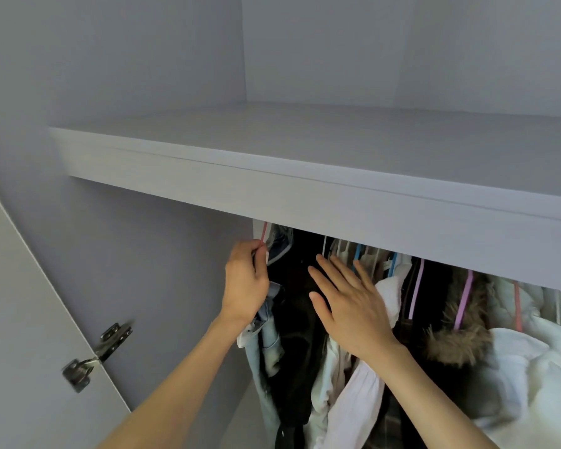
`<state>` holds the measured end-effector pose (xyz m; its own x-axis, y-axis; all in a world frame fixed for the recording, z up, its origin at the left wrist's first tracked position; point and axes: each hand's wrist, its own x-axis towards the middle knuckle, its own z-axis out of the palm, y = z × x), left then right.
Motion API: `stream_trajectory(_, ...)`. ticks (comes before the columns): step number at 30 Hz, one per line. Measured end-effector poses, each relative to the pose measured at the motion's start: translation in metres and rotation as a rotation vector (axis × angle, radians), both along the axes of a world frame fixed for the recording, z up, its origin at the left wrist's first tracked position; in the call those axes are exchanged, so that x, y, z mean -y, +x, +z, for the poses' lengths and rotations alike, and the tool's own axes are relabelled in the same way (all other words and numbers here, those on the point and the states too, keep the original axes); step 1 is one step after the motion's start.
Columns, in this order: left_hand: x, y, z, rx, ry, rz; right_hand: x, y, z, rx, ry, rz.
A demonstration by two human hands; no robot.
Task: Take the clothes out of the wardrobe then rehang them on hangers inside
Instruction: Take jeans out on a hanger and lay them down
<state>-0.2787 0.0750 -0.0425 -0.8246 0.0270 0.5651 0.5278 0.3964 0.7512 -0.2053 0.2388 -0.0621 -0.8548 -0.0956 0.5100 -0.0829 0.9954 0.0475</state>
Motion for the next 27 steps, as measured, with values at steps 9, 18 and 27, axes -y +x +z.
stream_trajectory(9,0.041,0.052,-0.052,0.111,0.002,0.112,0.023,-0.006,0.012,0.029,-0.049,0.061)
stream_trajectory(18,0.081,0.117,-0.075,0.133,-0.027,0.244,0.139,0.003,0.031,0.532,-0.958,0.326)
stream_trajectory(27,0.138,0.207,-0.099,0.172,-0.284,0.123,0.203,0.058,-0.006,0.681,-1.764,0.224)
